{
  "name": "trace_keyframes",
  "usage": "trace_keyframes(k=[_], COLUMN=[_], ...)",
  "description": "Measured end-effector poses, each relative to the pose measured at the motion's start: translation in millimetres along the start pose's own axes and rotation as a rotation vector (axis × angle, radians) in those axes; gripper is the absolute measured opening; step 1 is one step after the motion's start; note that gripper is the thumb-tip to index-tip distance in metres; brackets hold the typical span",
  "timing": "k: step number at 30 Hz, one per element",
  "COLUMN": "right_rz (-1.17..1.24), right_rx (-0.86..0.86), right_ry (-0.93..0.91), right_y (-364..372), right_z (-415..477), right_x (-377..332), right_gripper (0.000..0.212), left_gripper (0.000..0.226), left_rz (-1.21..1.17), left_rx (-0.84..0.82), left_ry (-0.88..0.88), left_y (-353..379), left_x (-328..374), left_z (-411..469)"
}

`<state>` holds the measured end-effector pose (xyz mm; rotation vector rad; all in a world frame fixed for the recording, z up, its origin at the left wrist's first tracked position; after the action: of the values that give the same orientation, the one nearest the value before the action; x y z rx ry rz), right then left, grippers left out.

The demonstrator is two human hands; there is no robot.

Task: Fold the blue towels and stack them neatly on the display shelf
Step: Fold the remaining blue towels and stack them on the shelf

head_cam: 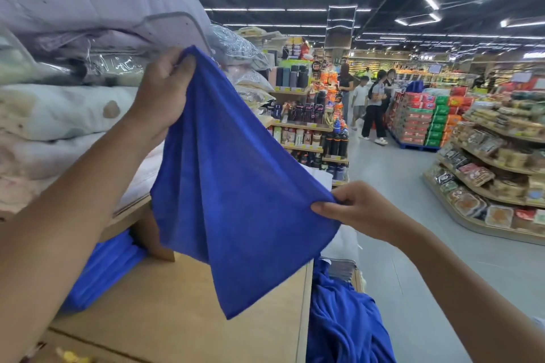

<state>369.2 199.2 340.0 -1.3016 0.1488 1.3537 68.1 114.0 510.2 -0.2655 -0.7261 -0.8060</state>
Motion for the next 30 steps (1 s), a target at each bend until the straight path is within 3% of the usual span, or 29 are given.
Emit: trace_keyframes(k=[5, 8, 10, 14, 17, 20, 22, 24, 28, 30], right_rz=[0.283, 0.353, 0.373, 0.643, 0.650, 0.614, 0.578, 0.524, 0.490, 0.429], right_rx=[0.167, 0.312, 0.415, 0.368, 0.274, 0.198, 0.132, 0.069, -0.015, -0.027], right_ry=[0.134, 0.041, -0.039, -0.136, -0.120, -0.053, 0.059, 0.236, 0.555, 0.652], right_y=[-33, -56, -73, -91, -83, -58, -28, 14, 108, 143], right_z=[-4, -11, -21, -41, -49, -53, -55, -58, -79, -89], right_x=[19, 7, -4, -24, -27, -22, -6, 28, 105, 143], right_gripper=[0.030, 0.029, 0.014, 0.047, 0.059, 0.054, 0.054, 0.049, 0.010, 0.010], left_gripper=[0.019, 0.022, 0.023, 0.014, 0.013, 0.015, 0.021, 0.023, 0.009, 0.006], left_rz=[0.016, 0.053, 0.088, 0.160, 0.338, 0.307, 0.292, 0.305, 0.413, 0.496], left_rx=[0.032, 0.009, 0.028, 0.135, 0.224, 0.270, 0.283, 0.193, -0.092, -0.144], left_ry=[0.041, 0.086, 0.133, 0.210, 0.336, 0.255, 0.108, -0.022, -0.181, -0.276], left_y=[-23, -36, -51, -92, -116, -147, -168, -176, -173, -179], left_x=[-2, -1, 3, 11, 19, -6, -38, -74, -147, -188], left_z=[-4, -20, -36, -75, -108, -129, -139, -158, -222, -249])
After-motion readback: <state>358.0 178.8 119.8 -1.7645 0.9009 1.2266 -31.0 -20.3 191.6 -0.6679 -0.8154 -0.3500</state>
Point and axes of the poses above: each hand's wrist, its own z-axis towards the middle knuckle, its own y-axis out of the palm, x = y × z, the point moved 10 cm from there along z, towards the middle knuckle, and after that the axes turned 10 degrees about x, right-handed, at the moved point
